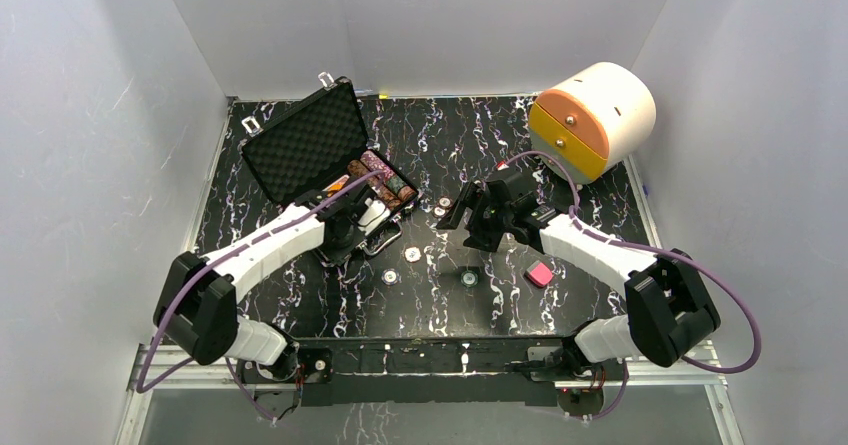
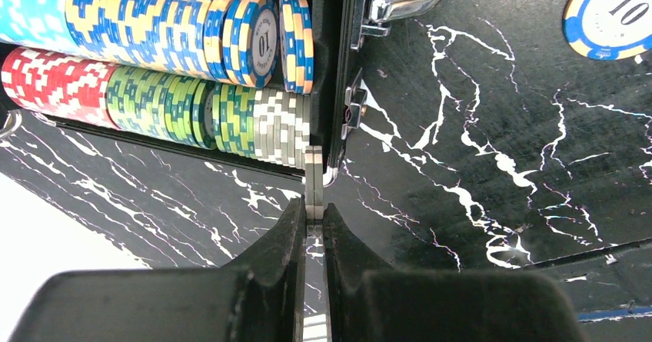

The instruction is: Pack up texas hold em set

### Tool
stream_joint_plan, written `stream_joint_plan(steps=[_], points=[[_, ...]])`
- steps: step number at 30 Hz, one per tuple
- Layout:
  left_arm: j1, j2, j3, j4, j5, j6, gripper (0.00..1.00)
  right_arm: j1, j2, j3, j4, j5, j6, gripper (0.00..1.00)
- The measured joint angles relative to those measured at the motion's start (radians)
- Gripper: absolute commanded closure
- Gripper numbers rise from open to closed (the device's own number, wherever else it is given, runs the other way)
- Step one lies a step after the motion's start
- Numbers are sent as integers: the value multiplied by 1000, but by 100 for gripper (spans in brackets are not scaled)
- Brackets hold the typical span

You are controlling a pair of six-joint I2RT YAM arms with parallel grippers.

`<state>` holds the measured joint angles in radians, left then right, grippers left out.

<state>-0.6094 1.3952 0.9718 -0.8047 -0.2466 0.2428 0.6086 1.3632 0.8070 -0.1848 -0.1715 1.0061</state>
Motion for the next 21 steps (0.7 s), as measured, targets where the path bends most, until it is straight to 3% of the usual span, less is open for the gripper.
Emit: stream_joint_plan(steps=[21], points=[[12, 50, 7, 19, -56, -8, 100, 0, 0, 0, 0, 0, 0, 9]])
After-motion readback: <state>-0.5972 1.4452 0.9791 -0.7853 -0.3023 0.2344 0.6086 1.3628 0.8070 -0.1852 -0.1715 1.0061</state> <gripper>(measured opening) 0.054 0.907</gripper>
